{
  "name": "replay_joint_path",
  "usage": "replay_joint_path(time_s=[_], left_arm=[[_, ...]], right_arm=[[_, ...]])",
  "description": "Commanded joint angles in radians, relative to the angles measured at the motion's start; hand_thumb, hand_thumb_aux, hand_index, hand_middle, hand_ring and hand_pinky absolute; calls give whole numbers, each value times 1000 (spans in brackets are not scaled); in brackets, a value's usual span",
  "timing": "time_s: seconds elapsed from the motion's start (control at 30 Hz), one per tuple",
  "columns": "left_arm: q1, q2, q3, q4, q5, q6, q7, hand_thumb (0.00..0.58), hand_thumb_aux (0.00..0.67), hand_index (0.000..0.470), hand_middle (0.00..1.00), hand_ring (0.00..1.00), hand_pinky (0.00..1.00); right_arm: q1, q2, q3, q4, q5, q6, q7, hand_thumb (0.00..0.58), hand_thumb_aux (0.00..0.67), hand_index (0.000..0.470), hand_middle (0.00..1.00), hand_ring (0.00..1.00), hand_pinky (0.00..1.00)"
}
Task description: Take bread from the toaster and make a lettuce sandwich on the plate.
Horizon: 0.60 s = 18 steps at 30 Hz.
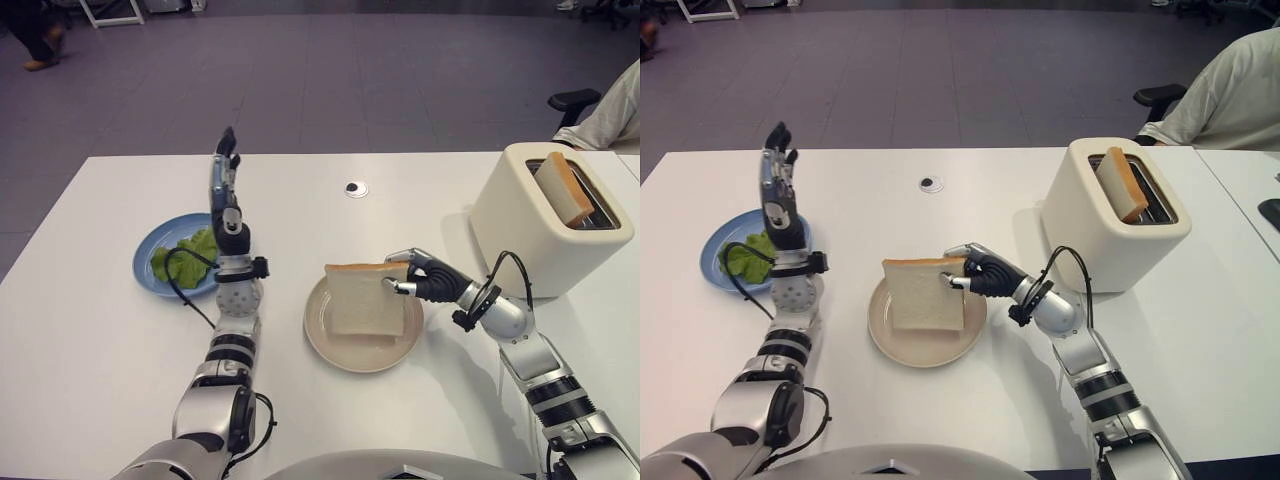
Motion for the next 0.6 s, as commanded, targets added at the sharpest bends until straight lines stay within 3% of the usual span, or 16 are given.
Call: replay_joint_path(time_s=[0.03,0.07,0.1,0.13,0.27,0.43,0.6], left_arm=[[68,56,42,-131,2,44,-5,0,0,0,0,0,0],[78,68,49,-158,9,56,-5,0,0,0,0,0,0],[86,82,58,-185,26,67,-1,0,0,0,0,0,0],[93,95,68,-211,44,77,4,0,0,0,0,0,0],[129,166,135,-312,129,122,37,0,0,0,0,0,0],[176,317,199,-328,370,223,145,0,0,0,0,0,0],[173,505,55,-128,677,418,290,0,0,0,0,0,0]], right_arm=[[11,-9,1,74,-85,3,-16,580,670,470,949,949,949],[9,-11,2,96,-127,-6,-40,520,455,319,565,565,565],[7,-15,3,112,-170,-17,-68,53,32,22,0,0,0],[7,-16,1,122,-200,-26,-90,0,0,0,0,0,0],[11,-24,-10,131,-283,-53,-156,0,0,0,0,0,0],[19,-41,-53,109,-327,-60,-223,0,0,0,0,0,0],[36,-35,-121,-13,-336,-54,-289,0,0,0,0,0,0]])
